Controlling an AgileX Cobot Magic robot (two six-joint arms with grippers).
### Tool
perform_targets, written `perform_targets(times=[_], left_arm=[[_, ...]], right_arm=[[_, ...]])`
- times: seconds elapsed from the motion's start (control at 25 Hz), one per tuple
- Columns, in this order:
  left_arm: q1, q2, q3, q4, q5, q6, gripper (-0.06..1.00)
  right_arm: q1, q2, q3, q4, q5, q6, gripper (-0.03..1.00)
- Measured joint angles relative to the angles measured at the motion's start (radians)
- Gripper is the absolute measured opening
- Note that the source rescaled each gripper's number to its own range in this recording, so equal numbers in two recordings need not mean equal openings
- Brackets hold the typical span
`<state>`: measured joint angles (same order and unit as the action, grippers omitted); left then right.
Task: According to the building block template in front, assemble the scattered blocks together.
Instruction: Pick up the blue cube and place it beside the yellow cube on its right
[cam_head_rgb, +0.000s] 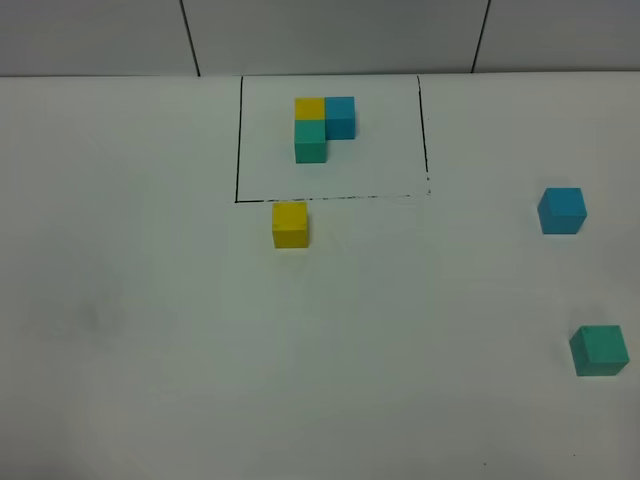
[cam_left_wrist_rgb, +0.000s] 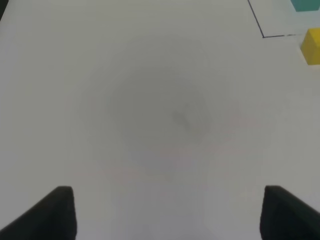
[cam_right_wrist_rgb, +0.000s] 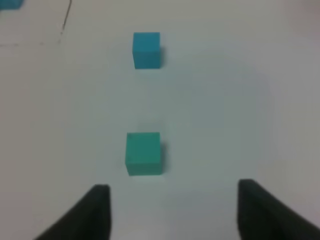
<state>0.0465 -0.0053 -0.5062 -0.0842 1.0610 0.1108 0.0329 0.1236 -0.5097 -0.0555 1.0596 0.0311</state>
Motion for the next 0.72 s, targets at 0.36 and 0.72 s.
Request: perform_targets(times=[0.36, 0.72], left_arm=[[0.0, 0.0, 0.0, 0.0, 0.0, 0.0, 0.7], [0.0, 0.0, 0.0, 0.0, 0.0, 0.0, 0.7]], right_arm=[[0.0, 0.705, -0.129, -0.002, -0.28, -0.01, 0.99], [0.0, 1.348, -0.467, 0.007, -0.321, -0.137, 1.0]])
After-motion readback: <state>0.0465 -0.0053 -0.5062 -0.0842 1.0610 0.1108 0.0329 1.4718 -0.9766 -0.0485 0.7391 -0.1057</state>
